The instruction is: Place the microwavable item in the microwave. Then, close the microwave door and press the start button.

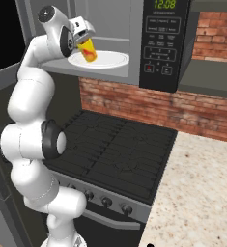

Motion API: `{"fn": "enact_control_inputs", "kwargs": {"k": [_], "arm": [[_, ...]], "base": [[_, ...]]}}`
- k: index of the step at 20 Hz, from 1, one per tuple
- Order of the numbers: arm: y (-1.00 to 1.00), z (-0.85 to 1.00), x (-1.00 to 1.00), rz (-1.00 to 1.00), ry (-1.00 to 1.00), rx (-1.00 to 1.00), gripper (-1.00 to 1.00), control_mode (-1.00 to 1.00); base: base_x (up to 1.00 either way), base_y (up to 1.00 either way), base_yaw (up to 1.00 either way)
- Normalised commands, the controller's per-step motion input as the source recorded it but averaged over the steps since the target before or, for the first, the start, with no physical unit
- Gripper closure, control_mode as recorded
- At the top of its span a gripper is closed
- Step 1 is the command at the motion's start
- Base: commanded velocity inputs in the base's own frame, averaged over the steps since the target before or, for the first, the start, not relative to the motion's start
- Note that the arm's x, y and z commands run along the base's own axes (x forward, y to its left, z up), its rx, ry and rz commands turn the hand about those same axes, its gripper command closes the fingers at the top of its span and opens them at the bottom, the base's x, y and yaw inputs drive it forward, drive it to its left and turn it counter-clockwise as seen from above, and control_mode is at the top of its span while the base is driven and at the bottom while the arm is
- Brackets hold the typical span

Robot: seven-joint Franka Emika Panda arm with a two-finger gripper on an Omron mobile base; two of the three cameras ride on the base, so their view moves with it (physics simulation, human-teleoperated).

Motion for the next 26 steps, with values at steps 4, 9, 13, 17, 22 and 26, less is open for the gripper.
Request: {"fn": "enact_control_inputs", "kwargs": {"k": [4, 9, 13, 17, 22, 26], "arm": [[-0.24, 0.00, 0.29, 0.00, 0.00, 0.00, 1.00, -1.00], [-0.16, -0.03, 0.28, 0.00, 0.00, 0.00, -1.00, -1.00], [-0.09, 0.02, 0.19, 0.00, 0.00, 0.00, -1.00, -1.00], [-0.11, 0.10, 0.18, 0.00, -0.03, 0.00, -1.00, -1.00], [-0.11, 0.10, 0.15, 0.00, -0.06, 0.00, -1.00, -1.00], [-0.01, 0.07, 0.06, 0.01, -0.09, 0.00, -1.00, -1.00]], "base": [[0.00, 0.00, 0.00], [0.00, 0.00, 0.00], [0.00, 0.00, 0.00], [0.00, 0.00, 0.00], [0.00, 0.00, 0.00], [0.00, 0.00, 0.00]]}}
